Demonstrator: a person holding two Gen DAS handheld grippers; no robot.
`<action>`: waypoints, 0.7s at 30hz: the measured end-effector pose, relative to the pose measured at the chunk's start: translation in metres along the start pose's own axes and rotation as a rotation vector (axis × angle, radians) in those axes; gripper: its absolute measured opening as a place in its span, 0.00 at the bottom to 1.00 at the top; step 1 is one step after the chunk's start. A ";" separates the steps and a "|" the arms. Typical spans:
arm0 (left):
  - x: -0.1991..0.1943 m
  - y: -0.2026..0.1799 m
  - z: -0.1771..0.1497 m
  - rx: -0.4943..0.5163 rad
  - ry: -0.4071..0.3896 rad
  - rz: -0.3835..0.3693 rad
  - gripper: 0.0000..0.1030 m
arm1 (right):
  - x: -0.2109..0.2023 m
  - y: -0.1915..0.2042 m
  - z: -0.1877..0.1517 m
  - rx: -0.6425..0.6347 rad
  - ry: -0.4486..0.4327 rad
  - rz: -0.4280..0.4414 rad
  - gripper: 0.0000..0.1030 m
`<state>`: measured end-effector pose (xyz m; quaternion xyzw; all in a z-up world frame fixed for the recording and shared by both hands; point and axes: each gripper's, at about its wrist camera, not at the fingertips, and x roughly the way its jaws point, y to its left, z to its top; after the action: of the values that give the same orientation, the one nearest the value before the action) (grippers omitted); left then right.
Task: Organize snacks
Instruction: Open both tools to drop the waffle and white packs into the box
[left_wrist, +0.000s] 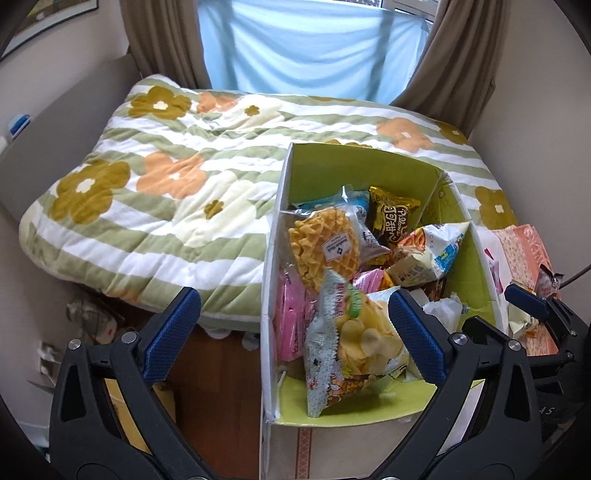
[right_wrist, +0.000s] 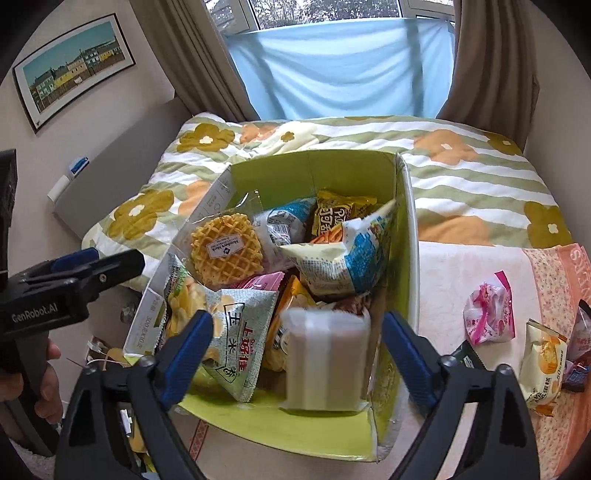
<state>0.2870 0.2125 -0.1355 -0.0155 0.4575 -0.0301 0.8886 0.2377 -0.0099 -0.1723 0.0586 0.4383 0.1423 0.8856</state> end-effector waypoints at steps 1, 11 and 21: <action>0.001 0.001 -0.001 0.002 0.001 -0.007 0.98 | -0.001 0.000 0.000 0.002 0.000 -0.011 0.93; 0.003 -0.005 -0.007 0.064 -0.003 -0.086 0.98 | -0.018 0.006 -0.012 0.027 -0.034 -0.067 0.93; -0.009 -0.041 -0.001 0.098 -0.032 -0.125 0.98 | -0.048 -0.023 -0.012 0.075 -0.095 -0.112 0.93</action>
<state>0.2798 0.1725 -0.1266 -0.0009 0.4392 -0.1076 0.8919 0.2055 -0.0465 -0.1483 0.0740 0.4033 0.0731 0.9091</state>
